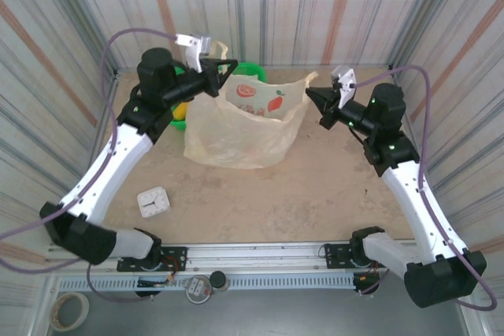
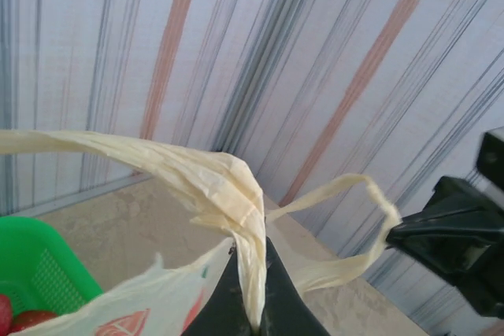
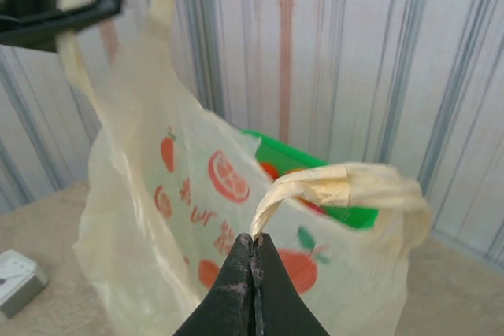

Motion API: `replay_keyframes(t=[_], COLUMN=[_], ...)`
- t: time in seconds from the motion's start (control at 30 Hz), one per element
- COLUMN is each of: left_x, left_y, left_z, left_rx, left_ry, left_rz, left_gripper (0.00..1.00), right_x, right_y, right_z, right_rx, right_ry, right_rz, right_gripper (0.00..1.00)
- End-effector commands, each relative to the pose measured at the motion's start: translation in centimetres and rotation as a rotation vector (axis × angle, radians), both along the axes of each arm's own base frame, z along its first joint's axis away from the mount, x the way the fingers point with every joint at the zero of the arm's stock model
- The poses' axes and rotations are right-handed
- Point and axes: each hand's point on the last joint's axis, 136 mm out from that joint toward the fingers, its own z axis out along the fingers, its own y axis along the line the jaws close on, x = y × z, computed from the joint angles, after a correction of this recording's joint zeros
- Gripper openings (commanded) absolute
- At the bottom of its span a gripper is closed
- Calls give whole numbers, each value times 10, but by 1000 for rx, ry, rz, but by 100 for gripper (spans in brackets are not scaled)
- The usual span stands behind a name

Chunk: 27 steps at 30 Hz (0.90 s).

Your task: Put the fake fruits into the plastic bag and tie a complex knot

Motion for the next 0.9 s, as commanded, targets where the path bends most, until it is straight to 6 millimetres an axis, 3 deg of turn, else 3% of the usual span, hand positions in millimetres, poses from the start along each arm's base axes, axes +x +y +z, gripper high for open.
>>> replay_keyframes(t=[0.0, 0.1, 0.2, 0.3, 0.47, 0.53, 0.57, 0.67, 0.73, 0.87], left_x=[-13, -23, -32, -42, -37, -35, -33, -22, -13, -1], left_y=[31, 61, 62, 60, 80, 82, 84, 98, 114, 144], left_z=[-12, -41, -70, -87, -105, -104, -103, -106, -116, -134], left_rx=[-24, -84, -14, 55, 57, 43, 41, 34, 23, -57], left_ry=[-91, -87, -11, 50, 64, 55, 50, 64, 114, 223], left_rz=[152, 276, 255, 221, 332, 348, 363, 445, 546, 732], left_gripper=[0, 0, 0, 0, 0, 0, 0, 0, 0, 0], right_x=[-7, -7, -11, -4, 17, 28, 37, 71, 96, 136], right_y=[22, 48, 68, 63, 36, 28, 24, 13, 12, 42], right_z=[-16, -62, -86, -80, -59, -57, -58, -74, -96, -149], right_rx=[55, 30, 8, -12, -48, -29, -3, 64, 79, 10], right_ry=[40, 127, 169, 174, 222, 259, 282, 377, 548, 842], right_rz=[31, 43, 72, 5, -179, -217, -238, -331, -386, -364], right_gripper=[3, 17, 35, 53, 71, 71, 66, 58, 56, 66])
